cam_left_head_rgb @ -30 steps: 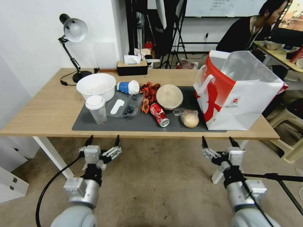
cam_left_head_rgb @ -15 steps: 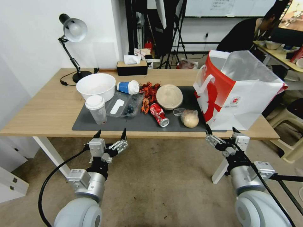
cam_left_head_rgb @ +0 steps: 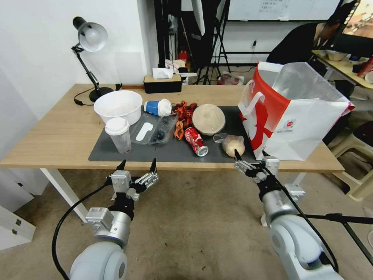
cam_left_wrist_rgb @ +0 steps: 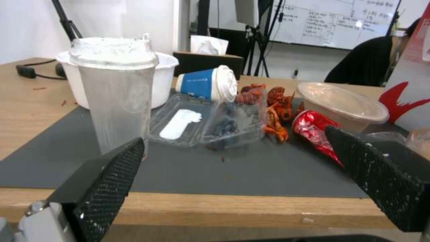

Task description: Pick up the trash from the table and place it into the takeout bag.

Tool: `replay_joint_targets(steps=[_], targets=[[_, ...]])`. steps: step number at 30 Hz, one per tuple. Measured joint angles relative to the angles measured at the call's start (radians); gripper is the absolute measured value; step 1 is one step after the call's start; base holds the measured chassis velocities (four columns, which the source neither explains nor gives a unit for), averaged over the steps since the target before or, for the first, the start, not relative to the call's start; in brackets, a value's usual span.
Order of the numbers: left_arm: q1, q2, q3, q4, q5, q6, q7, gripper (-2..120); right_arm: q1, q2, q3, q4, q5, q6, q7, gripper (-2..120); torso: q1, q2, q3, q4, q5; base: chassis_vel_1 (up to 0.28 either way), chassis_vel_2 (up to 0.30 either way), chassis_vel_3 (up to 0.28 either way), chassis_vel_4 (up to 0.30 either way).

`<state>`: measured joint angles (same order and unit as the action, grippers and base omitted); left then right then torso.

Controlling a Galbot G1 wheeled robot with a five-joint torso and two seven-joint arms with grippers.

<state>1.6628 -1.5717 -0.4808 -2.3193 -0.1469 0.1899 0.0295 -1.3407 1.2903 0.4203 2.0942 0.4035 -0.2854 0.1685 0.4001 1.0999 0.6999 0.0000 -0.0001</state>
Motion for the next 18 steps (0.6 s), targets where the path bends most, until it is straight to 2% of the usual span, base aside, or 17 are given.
replay_joint_targets(steps=[3,12,18], targets=[[0.01,-0.004,-0.003,-0.005,0.006,-0.009,0.0,100,0.069,-0.014,-0.031,-0.034,0.029,-0.051,0.039,100,0.0,0.0,0.0,0.0001,0.0001,0.0,0.0,0.0,0.0],[0.025,-0.009,-0.007,-0.009,0.017,-0.032,0.0,100,0.14,-0.009,-0.071,-0.093,0.048,-0.134,0.114,100,0.0,0.0,0.0,0.0,0.0002,0.0,0.0,0.0,0.0],[0.026,-0.009,-0.009,-0.007,0.019,-0.038,0.0,100,0.17,-0.003,-0.075,-0.117,0.082,-0.155,0.135,96,0.0,0.0,0.0,0.0,0.0001,0.0,0.0,0.0,0.0]])
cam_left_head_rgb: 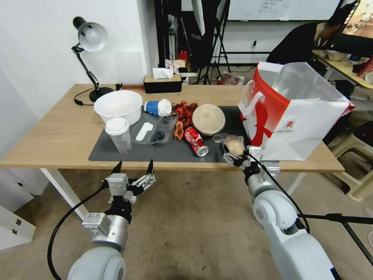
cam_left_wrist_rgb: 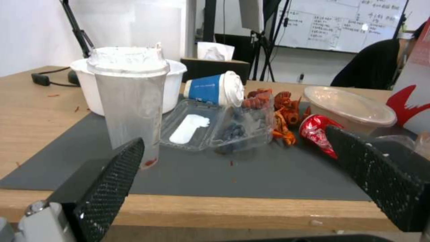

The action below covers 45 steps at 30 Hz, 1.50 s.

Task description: Pick up the trash from the table and place it into the takeout bag.

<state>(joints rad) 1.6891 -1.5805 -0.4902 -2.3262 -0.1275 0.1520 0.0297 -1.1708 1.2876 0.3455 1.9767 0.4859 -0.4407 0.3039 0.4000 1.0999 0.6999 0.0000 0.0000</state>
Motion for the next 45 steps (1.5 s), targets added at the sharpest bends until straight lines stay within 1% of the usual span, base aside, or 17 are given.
replay_joint_targets(steps=[3,4,7,8,13,15,20,23,25,28,29,32,35,37,41,44,45], targets=[[0.002,0.0,0.0,0.005,0.004,-0.006,0.0,100,0.01,0.002,0.0,-0.011,0.01,-0.015,0.012,82,0.0,0.0,0.0,0.0,0.0,0.0,0.0,0.0,0.0],[0.002,0.0,0.0,0.005,0.004,-0.006,0.0,100,0.01,0.002,0.0,-0.011,0.01,-0.015,0.012,82,0.0,0.0,0.0,0.0,0.0,0.0,0.0,0.0,0.0],[0.001,-0.001,0.002,0.007,0.005,-0.008,0.0,100,0.015,0.004,0.0,-0.017,0.023,-0.04,0.033,66,0.0,0.0,0.0,-0.0001,0.0,0.0,0.0,0.0,0.0],[0.001,-0.001,0.002,0.007,0.005,-0.008,0.0,100,0.015,0.004,0.0,-0.017,0.023,-0.04,0.033,66,0.0,0.0,0.0,-0.0001,0.0,0.0,0.0,0.0,0.0],[0.001,0.0,0.004,0.012,0.007,-0.014,0.0,100,0.016,0.008,-0.002,-0.019,0.029,-0.054,0.048,49,0.0,0.0,0.0,0.0,0.0,0.0,0.0,0.0,0.0],[0.002,0.0,0.005,0.017,0.009,-0.02,0.0,100,0.014,0.009,-0.003,-0.018,0.029,-0.052,0.05,37,0.0,0.0,0.0,0.0,0.0,0.0,0.0,0.0,0.0],[0.002,0.0,0.006,0.023,0.013,-0.025,-0.001,100,0.006,0.008,-0.001,-0.006,0.029,-0.043,0.044,24,0.0,0.0,0.0,0.0,0.0001,0.0,0.0,0.0,0.0],[0.003,0.0,0.007,0.024,0.014,-0.027,-0.001,100,-0.012,0.001,0.008,0.021,0.031,0.003,-0.009,11,0.0,0.0,0.0,0.0,0.0001,0.0,0.0,0.0,0.0],[0.003,0.001,0.007,0.024,0.014,-0.027,-0.001,100,-0.02,-0.003,0.01,0.031,0.034,0.023,-0.033,10,0.0,0.0,0.0,0.0,0.0002,0.0,0.0,0.0,0.0],[0.004,0.004,0.004,0.023,0.014,-0.027,-0.001,100,-0.06,-0.032,0.032,0.087,0.048,0.133,-0.191,4,0.0,0.0,0.0,-0.0001,0.0002,0.0,0.0,0.0,0.0],[0.004,0.004,0.004,0.023,0.014,-0.027,-0.001,100,-0.06,-0.032,0.032,0.087,0.048,0.133,-0.191,4,0.0,0.0,0.0,-0.0001,0.0002,0.0,0.0,0.0,0.0],[0.007,0.005,0.002,0.022,0.014,-0.029,-0.002,100,-0.075,-0.08,0.077,0.153,0.096,0.27,-0.376,4,0.0,0.0,0.0,-0.0001,0.0001,0.0,0.0,0.0,0.0],[0.009,0.005,0.002,0.022,0.014,-0.031,-0.002,100,-0.049,-0.108,0.117,0.196,0.142,0.316,-0.426,4,0.0,0.0,0.0,-0.0001,0.0001,0.0,0.0,0.0,0.0],[0.009,0.005,0.003,0.022,0.013,-0.032,-0.002,100,-0.024,-0.121,0.138,0.217,0.162,0.326,-0.426,4,0.0,0.0,0.0,-0.0001,0.0002,0.0,0.0,0.0,0.0],[0.011,0.004,0.003,0.021,0.015,-0.035,-0.002,100,0.056,-0.155,0.189,0.259,0.22,0.318,-0.354,4,0.0,0.0,0.0,0.0,0.0001,0.0,0.0,0.0,0.0],[0.014,-0.001,0.009,0.022,0.023,-0.041,-0.002,100,0.16,-0.207,0.229,0.249,0.276,0.274,-0.209,4,0.0,0.0,0.0,0.0001,-0.0002,0.0,0.0,0.0,0.0],[0.014,-0.001,0.009,0.022,0.023,-0.041,-0.002,100,0.16,-0.207,0.229,0.249,0.276,0.274,-0.209,4,0.0,0.0,0.0,0.0001,-0.0002,0.0,0.0,0.0,0.0]])
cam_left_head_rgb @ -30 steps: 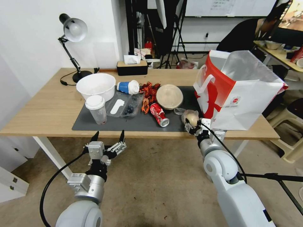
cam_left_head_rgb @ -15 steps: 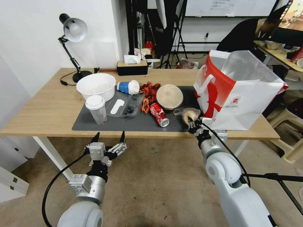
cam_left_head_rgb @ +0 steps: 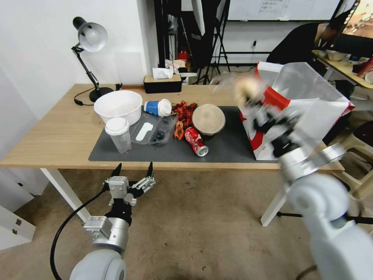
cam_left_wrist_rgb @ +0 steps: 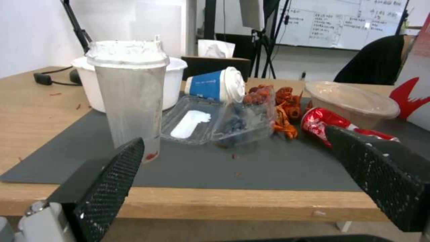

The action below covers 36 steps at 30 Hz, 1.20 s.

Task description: Pick up the trash from the table and place it into the takeout bag.

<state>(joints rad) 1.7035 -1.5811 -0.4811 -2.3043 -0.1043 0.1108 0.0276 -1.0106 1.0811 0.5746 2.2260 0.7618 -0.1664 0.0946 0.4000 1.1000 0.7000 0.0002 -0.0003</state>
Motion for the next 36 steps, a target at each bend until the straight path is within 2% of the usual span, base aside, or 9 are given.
replay_joint_targets(steps=[3,4,7,11,16,24,32,34,36], targets=[[0.002,-0.006,0.005,0.001,0.008,-0.007,0.002,100,0.083,-0.046,0.019,-0.067,0.03,-0.091,0.184,4,0.0,0.0,0.0,-0.0002,0.0004,0.0,0.0,0.0,0.0],[0.002,-0.006,0.005,0.001,0.008,-0.007,0.002,100,0.083,-0.046,0.019,-0.067,0.03,-0.091,0.184,4,0.0,0.0,0.0,-0.0002,0.0004,0.0,0.0,0.0,0.0],[0.003,-0.007,0.005,0.0,0.009,-0.009,0.003,100,0.138,-0.057,0.021,-0.096,0.071,-0.218,0.344,4,0.0,0.0,0.0,-0.0002,0.0004,0.0,0.0,0.0,0.0],[0.004,-0.007,0.004,0.0,0.01,-0.012,0.004,100,0.185,-0.058,0.008,-0.116,0.111,-0.322,0.463,4,0.0,0.0,0.0,-0.0001,0.0004,0.0,0.0,0.0,0.0],[0.004,-0.01,0.004,0.001,0.01,-0.016,0.004,100,0.204,-0.055,0.002,-0.129,0.115,-0.361,0.501,11,0.0,0.0,0.0,-0.0001,0.0003,0.0,0.0,0.0,0.0],[0.002,-0.012,0.004,0.007,0.011,-0.019,0.005,100,0.209,-0.052,0.003,-0.132,0.117,-0.402,0.517,44,0.0,0.0,0.0,-0.0002,0.0003,0.0,0.0,0.0,0.0],[0.001,-0.012,0.004,0.01,0.011,-0.019,0.005,100,0.209,-0.056,0.011,-0.129,0.12,-0.411,0.519,68,0.0,0.0,0.0,-0.0002,0.0003,0.0,0.0,0.0,0.0],[-0.001,-0.01,0.004,0.011,0.011,-0.019,0.005,100,0.209,-0.058,0.016,-0.123,0.136,-0.383,0.504,79,0.0,0.0,0.0,-0.0003,0.0004,0.0,0.0,0.0,0.0],[-0.001,-0.01,0.004,0.012,0.011,-0.019,0.005,100,0.208,-0.059,0.017,-0.12,0.152,-0.352,0.484,82,0.0,0.0,0.0,-0.0001,0.0003,0.0,0.0,0.0,0.0]])
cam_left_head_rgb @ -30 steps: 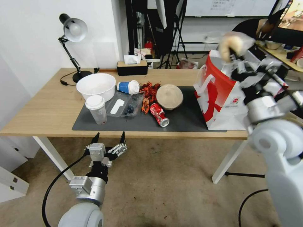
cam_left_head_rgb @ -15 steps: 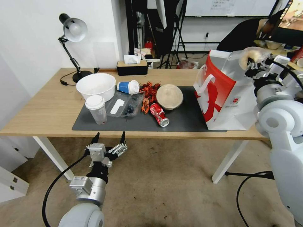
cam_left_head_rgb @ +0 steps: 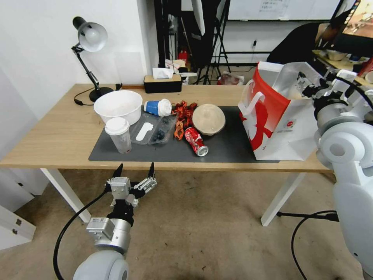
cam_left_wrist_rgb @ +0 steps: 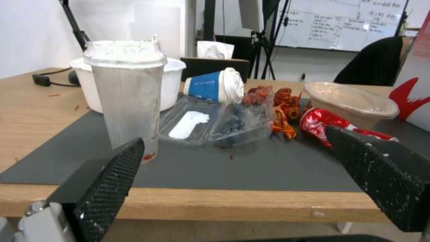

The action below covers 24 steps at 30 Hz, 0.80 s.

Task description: Pick up the trash from the table and place it into the takeout bag.

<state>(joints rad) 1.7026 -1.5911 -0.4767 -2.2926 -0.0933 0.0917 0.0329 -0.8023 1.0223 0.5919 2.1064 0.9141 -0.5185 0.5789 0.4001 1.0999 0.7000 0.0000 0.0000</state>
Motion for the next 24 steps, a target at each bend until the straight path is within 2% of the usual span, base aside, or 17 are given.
replay_joint_targets(steps=[1,2,3,5,6,9,10,12,13,17,18,20,22,24], targets=[[0.0,0.001,0.0,0.001,0.0,0.0,0.0,100,-0.005,-0.001,0.003,0.007,0.021,0.049,-0.036,89,0.0,0.0,0.0,0.0,-0.0001,0.0,0.0,0.0,0.0],[0.0,0.001,0.0,0.001,0.0,0.0,0.0,100,-0.005,-0.001,0.003,0.007,0.021,0.049,-0.036,89,0.0,0.0,0.0,0.0,-0.0001,0.0,0.0,0.0,0.0],[-0.001,0.001,0.0,0.001,0.0,0.0,0.0,100,-0.031,-0.002,0.005,0.026,0.034,0.147,-0.112,95,0.0,0.0,0.0,0.0001,-0.0001,0.0,0.0,0.0,0.0],[-0.002,0.002,0.0,0.002,-0.002,0.0,0.0,100,-0.082,-0.004,0.004,0.056,0.022,0.237,-0.203,100,0.0,0.0,0.0,0.0002,-0.0002,0.0,0.0,0.0,0.0],[-0.002,0.002,0.0,0.002,-0.002,0.0,0.0,100,-0.082,-0.004,0.004,0.056,0.022,0.237,-0.203,100,0.0,0.0,0.0,0.0002,-0.0002,0.0,0.0,0.0,0.0],[-0.003,0.007,-0.001,0.006,-0.005,-0.001,0.0,100,-0.211,-0.006,-0.007,0.134,-0.079,0.334,-0.354,100,0.0,0.0,0.0,-0.0001,0.0,0.0,0.0,0.0,0.0],[-0.003,0.007,-0.001,0.006,-0.005,-0.001,0.0,100,-0.211,-0.006,-0.007,0.134,-0.079,0.334,-0.354,100,0.0,0.0,0.0,-0.0001,0.0,0.0,0.0,0.0,0.0],[-0.005,0.009,-0.002,0.011,-0.006,-0.005,-0.001,100,-0.309,-0.005,-0.024,0.183,-0.182,0.378,-0.424,100,0.0,0.0,0.0,-0.0001,-0.0003,0.0,0.0,0.0,0.0],[-0.005,0.009,-0.002,0.011,-0.006,-0.005,-0.001,100,-0.309,-0.005,-0.024,0.183,-0.182,0.378,-0.424,100,0.0,0.0,0.0,-0.0001,-0.0003,0.0,0.0,0.0,0.0],[-0.007,0.014,-0.002,0.02,-0.007,-0.013,-0.002,100,-0.5,0.032,-0.051,0.227,-0.398,0.46,-0.471,100,0.0,0.0,0.0,-0.0002,0.0001,0.0,0.0,0.0,0.0],[-0.007,0.014,-0.002,0.02,-0.007,-0.013,-0.002,100,-0.5,0.032,-0.051,0.227,-0.398,0.46,-0.471,100,0.0,0.0,0.0,-0.0002,0.0001,0.0,0.0,0.0,0.0],[-0.007,0.017,-0.003,0.024,-0.008,-0.018,-0.002,100,-0.602,0.054,-0.061,0.233,-0.503,0.505,-0.463,100,0.0,0.0,0.0,0.0,-0.0001,0.0,0.0,0.0,0.0],[-0.007,0.017,-0.003,0.024,-0.008,-0.019,-0.002,100,-0.627,0.06,-0.063,0.232,-0.529,0.516,-0.455,100,0.0,0.0,0.0,-0.0001,-0.0003,0.0,0.0,0.0,0.0],[-0.007,0.018,-0.003,0.028,-0.009,-0.025,-0.002,100,-0.721,0.087,-0.072,0.198,-0.616,0.579,-0.424,100,0.0,0.0,0.0,-0.0003,-0.0001,0.0,0.0,0.0,0.0]])
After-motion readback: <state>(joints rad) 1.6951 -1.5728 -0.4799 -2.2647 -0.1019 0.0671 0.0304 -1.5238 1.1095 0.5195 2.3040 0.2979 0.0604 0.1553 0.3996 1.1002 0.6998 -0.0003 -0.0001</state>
